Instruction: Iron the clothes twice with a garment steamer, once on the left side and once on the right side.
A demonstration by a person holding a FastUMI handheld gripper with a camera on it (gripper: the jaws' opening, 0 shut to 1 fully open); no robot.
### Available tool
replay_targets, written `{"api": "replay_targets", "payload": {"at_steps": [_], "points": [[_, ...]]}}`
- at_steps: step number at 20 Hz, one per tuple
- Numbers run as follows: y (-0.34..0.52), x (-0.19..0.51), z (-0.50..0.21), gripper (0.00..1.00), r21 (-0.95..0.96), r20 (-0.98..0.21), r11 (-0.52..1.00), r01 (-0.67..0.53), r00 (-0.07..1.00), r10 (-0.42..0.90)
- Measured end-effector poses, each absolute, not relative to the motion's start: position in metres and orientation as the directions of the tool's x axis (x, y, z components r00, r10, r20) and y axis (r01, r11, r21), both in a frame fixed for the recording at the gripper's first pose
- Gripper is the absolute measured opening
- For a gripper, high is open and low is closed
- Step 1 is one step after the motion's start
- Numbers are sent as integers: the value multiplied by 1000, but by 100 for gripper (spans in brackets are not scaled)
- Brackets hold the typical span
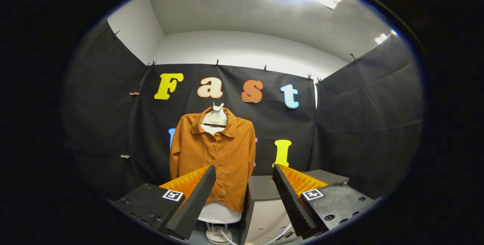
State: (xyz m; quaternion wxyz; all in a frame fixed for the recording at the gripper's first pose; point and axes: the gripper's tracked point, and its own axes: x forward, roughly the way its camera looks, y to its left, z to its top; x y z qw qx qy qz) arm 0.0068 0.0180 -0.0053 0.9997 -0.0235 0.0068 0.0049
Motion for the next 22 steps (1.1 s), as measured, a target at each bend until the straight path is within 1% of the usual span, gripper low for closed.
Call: {"api": "replay_targets", "payload": {"at_steps": [3, 6, 10, 14, 17, 20, 22], "points": [[19, 9, -8, 98, -51, -18, 999, 1, 1000, -2], [9, 13, -13, 98, -59, -30, 998, 38, 999, -40], [-23, 26, -18, 98, -90, -42, 989, 119, 992, -123], [-62, 61, -29, 98, -122, -79, 982, 145, 985, -156], [-88, 106, -45, 98, -136, -112, 985, 105, 986, -121], [-121, 161, -72, 98, -172, -170, 984, 48, 982, -77], [-134, 195, -89, 98, -154, -202, 988, 3, 979, -35]]}}
